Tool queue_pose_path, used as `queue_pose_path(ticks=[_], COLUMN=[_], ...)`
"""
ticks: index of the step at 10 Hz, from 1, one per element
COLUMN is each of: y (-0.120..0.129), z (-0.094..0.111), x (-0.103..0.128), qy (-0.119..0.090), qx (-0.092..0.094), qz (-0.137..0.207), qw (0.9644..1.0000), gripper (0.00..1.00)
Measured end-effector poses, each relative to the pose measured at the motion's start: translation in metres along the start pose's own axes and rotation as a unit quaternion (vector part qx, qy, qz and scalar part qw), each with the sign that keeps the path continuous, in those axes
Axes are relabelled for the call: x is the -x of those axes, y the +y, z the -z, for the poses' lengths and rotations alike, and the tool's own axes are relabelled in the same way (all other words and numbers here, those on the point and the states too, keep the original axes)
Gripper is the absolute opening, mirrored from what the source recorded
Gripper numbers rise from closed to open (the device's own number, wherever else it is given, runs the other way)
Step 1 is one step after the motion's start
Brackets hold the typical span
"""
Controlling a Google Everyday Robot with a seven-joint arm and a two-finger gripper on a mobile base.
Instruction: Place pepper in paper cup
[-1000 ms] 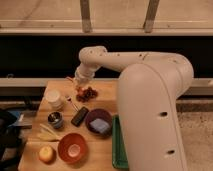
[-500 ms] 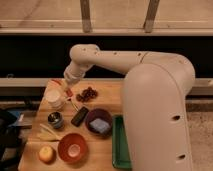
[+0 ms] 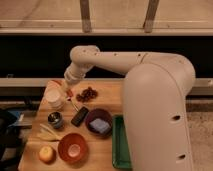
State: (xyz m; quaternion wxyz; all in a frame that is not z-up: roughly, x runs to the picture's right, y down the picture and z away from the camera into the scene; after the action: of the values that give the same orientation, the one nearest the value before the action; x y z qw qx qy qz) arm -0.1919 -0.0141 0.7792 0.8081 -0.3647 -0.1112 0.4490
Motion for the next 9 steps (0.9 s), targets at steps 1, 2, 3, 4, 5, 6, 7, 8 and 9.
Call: queue_pose_path(ticks=[1,2,3,4,5,6,7,8,9], y=[0.001,0.006,0.014,0.019,0.026,0.037,0.043,0.048,0.049], z=[-0.004,-0.014,-0.026,-0.035,-0.046,-0.061,-0.07,-0.079,-0.084], x=[0.005,0.015,0.031,0.041,0.052,0.059,0.061,0.058,0.057], qy=[-0.002,-0.006,-0.01,-0.01,-0.007,0.005,0.018,0.04,0.054], qx=[0.0,0.003,0.009,0.014,0.021,0.028,0.03,0.03,0.028], qz=[0.006,0.015,0.028,0.038,0.051,0.068,0.077,0.087,0.092], qw=[1.0,0.9999,0.9995,0.9991,0.9984,0.9973,0.9964,0.9949,0.9939], gripper=[0.13,0.13,0.13,0.13,0.13,0.13,0.13,0.13,0.13])
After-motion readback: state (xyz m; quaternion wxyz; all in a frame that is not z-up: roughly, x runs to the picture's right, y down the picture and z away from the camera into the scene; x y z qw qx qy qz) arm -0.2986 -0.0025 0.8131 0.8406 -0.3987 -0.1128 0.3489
